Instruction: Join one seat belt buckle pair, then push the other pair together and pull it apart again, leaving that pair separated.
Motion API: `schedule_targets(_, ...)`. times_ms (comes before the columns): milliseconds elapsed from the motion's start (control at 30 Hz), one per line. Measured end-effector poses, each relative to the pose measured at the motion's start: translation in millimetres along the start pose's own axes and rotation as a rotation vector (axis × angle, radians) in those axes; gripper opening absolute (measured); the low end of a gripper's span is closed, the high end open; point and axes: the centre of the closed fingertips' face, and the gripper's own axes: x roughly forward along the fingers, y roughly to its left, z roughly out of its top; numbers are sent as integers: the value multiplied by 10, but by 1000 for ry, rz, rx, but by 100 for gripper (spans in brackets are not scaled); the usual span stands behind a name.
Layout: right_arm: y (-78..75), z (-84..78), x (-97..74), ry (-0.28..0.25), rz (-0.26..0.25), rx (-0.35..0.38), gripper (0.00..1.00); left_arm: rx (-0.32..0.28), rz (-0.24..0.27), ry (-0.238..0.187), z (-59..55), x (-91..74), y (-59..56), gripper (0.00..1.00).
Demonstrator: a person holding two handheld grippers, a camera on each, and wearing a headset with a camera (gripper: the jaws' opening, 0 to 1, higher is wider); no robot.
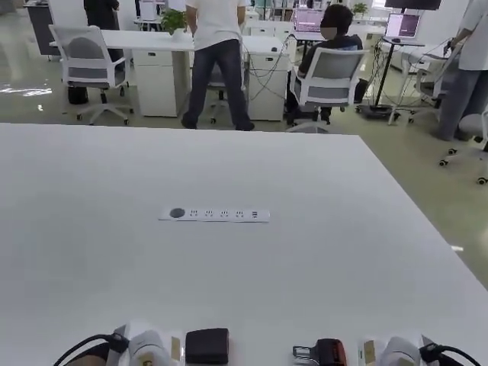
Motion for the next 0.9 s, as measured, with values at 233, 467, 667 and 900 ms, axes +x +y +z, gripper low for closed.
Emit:
schedule_targets(233, 28, -3, 12, 9, 51, -6, 33, -32, -28, -28, 4, 30, 11, 35)
schedule_targets(467, 3, 4, 26, 21, 75, -42, 33, -28, -29, -19, 30, 39, -21, 34)
schedule_targets(667, 15, 19, 31, 18, 73, -43, 33, -22, -29, -1, 69, 35, -73, 33)
schedule_targets(900, 0, 42, 47, -4, 61, -11, 33, -20, -27, 9, 53, 30, -56, 33)
